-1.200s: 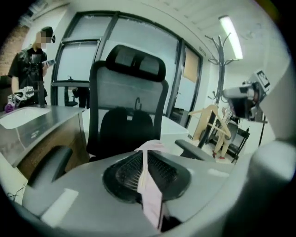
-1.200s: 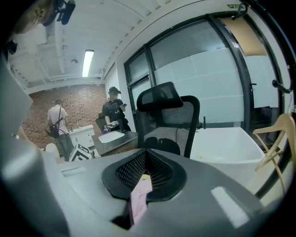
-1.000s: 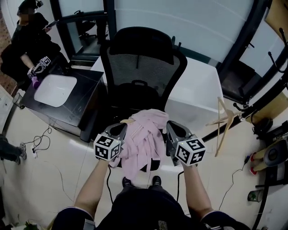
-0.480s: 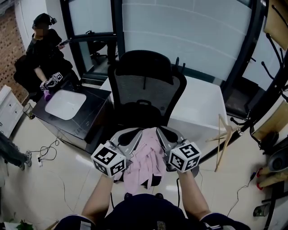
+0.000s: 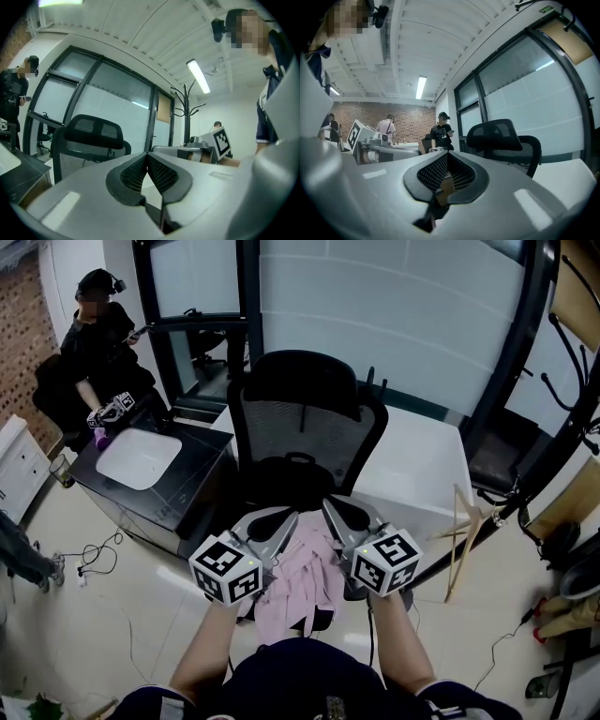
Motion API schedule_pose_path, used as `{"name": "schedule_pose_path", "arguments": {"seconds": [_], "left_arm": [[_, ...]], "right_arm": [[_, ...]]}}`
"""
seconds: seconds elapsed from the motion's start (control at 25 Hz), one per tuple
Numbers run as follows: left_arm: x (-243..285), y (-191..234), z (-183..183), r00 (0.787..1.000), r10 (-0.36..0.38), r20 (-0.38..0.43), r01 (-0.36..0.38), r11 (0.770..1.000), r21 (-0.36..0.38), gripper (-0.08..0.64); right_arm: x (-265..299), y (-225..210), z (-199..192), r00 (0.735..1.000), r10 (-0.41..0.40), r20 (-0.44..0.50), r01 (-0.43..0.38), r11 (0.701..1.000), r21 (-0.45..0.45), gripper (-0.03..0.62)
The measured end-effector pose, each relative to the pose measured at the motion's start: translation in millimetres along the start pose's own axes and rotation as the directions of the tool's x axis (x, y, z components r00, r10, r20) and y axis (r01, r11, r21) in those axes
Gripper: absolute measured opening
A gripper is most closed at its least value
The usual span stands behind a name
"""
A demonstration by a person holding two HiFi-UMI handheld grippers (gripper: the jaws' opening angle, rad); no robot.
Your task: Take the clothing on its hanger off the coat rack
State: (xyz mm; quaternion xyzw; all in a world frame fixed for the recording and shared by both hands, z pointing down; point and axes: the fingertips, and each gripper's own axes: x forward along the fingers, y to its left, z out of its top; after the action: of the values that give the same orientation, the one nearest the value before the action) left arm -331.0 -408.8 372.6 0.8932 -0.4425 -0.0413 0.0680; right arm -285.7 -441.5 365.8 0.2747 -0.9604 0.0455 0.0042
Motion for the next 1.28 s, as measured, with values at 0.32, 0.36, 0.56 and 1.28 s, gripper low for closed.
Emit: {"name": "schedule_pose_path", "arguments": {"seconds": [0.32, 0.36, 0.56, 1.28], "left_arm": [[2, -1, -17, 0.999, 0.002, -0.041, -0.003, 1.0, -0.018, 0.012], [2, -2, -18, 0.999, 0.001, -0.044, -0.002, 1.0, -0.019, 0.012], [4, -3, -20, 0.999, -0.006, -0.05, 0.005, 1.0, -0.021, 0.012], [9, -1, -24, 0.998, -0.005, -0.057, 0.002, 0.999, -0.041, 0.012]], "right_arm": [[-1, 2, 5, 1.0, 0.001, 0.009, -0.001, 1.0, -0.022, 0.0], [-2, 2, 5, 1.0, 0.001, 0.008, -0.001, 1.0, -0.024, 0.0], [-2, 0, 3, 1.0, -0.001, 0.007, 0.001, 1.0, -0.017, 0.0], [-2, -7, 6, 1.0, -0.007, 0.015, 0.007, 1.0, -0.008, 0.0]]}}
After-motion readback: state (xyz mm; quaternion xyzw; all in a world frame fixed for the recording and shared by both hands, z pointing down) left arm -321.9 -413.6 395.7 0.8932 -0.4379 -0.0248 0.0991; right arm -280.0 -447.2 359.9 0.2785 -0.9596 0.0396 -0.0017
